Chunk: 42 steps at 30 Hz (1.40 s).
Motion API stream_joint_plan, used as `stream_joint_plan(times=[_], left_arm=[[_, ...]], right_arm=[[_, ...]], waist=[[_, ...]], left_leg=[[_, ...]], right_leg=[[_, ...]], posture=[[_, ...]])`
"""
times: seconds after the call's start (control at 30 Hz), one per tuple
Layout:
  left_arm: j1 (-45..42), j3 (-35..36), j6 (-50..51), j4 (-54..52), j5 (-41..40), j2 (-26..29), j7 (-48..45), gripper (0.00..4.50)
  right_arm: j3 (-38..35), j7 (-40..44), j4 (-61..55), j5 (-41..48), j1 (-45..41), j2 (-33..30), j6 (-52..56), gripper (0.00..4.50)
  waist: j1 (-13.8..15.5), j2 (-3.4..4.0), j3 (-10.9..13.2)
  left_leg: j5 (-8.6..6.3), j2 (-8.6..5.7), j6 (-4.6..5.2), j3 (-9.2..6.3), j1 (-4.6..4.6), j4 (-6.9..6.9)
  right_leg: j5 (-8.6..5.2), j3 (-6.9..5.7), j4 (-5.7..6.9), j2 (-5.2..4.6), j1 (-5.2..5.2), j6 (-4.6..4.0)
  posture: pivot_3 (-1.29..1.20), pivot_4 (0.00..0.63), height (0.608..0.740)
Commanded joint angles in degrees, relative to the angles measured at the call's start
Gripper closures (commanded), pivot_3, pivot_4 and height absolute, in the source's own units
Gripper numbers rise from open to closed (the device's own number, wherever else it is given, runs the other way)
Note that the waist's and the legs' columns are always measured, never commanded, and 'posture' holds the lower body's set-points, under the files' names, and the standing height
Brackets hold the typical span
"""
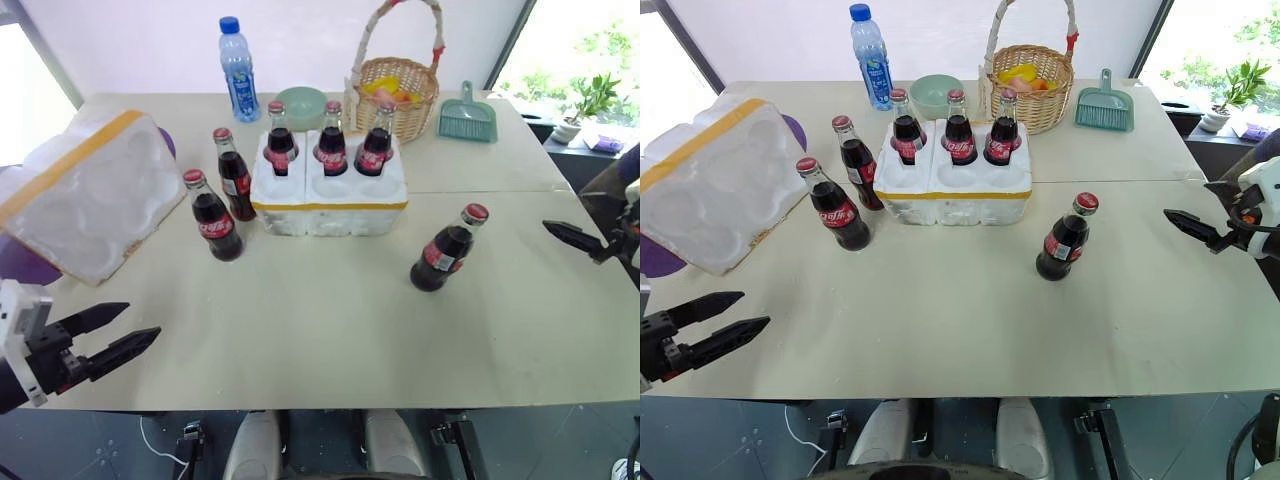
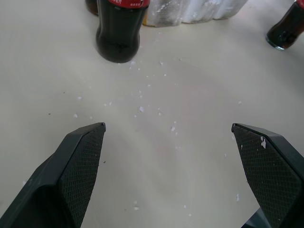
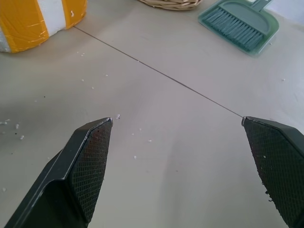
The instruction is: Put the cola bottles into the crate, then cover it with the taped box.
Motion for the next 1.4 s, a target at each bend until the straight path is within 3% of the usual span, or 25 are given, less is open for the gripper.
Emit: stream_joint_plan(times=[0.03, 0.37, 0.57, 0.8, 1.03, 1.4], left_arm=[[-0.5, 0.0, -1.8, 0.1, 1.0, 0.5, -0.5, 0.04], [-3.6, -1.1, -1.3, 0.6, 0.9, -0.6, 2.9, 0.04], [-13.1, -3.2, -1.0, 2.5, -1.3, -0.8, 8.2, 0.04], [-26.9, -13.0, -2.4, 5.9, 1.9, -0.5, 12.8, 0.04], [-37.3, -24.7, -7.6, 15.0, 9.8, -1.4, 11.6, 0.04], [-47.0, -33.7, -14.3, 25.6, 17.0, -5.8, 8.9, 0.04]], right_arm=[[-1.7, 0.1, -1.9, 1.3, -0.3, -0.3, -0.3, 0.0], [-1.5, 1.7, -2.5, 1.9, -0.4, -0.9, 0.8, 0.0], [-0.1, 7.8, -4.6, 4.3, -5.3, -3.9, 7.2, 0.0], [7.7, 20.8, -7.7, 6.2, -23.0, -10.1, 19.5, 0.0], [17.4, 30.0, -7.9, 4.8, -40.8, -7.5, 27.5, 0.0], [17.1, 31.2, -21.9, 11.6, -37.4, -6.5, 34.3, 0.0]], waist=[[0.0, 0.0, 0.0], [0.0, 0.0, 0.0], [0.2, 0.01, 0.0], [0.1, 0.24, 0.0], [0.0, 0.23, 0.0], [0.5, 0.22, 0.0]], left_leg=[[0.0, 0.0, 0.0, 0.0, 0.01, 0.0], [0.0, 0.06, 0.0, -0.01, 0.05, 0.02], [0.01, 0.07, 0.0, -0.02, 0.11, 0.11], [0.01, 0.1, -0.01, 0.0, 0.15, 0.06], [0.01, 0.18, -0.01, 0.02, 0.11, 0.0], [0.01, 0.16, -0.02, 0.01, -0.12, 0.06]], right_leg=[[0.0, 0.0, 0.02, 0.01, 0.0, 0.0], [0.0, 0.01, 0.14, 0.07, -0.02, 0.0], [-0.01, 0.03, 0.38, 0.1, -0.03, 0.01], [-0.01, 0.08, 0.47, 0.17, -0.11, 0.03], [-0.01, 0.11, 0.5, 0.3, -0.25, 0.04], [0.12, 0.11, 0.55, 0.28, -0.4, 0.24]], posture=[[0.0, 0.15, 0.74], [0.0, 0.15, 0.74], [0.0, 0.15, 0.74], [0.0, 0.15, 0.74], [0.0, 0.15, 0.74], [0.0, 0.15, 0.74]])
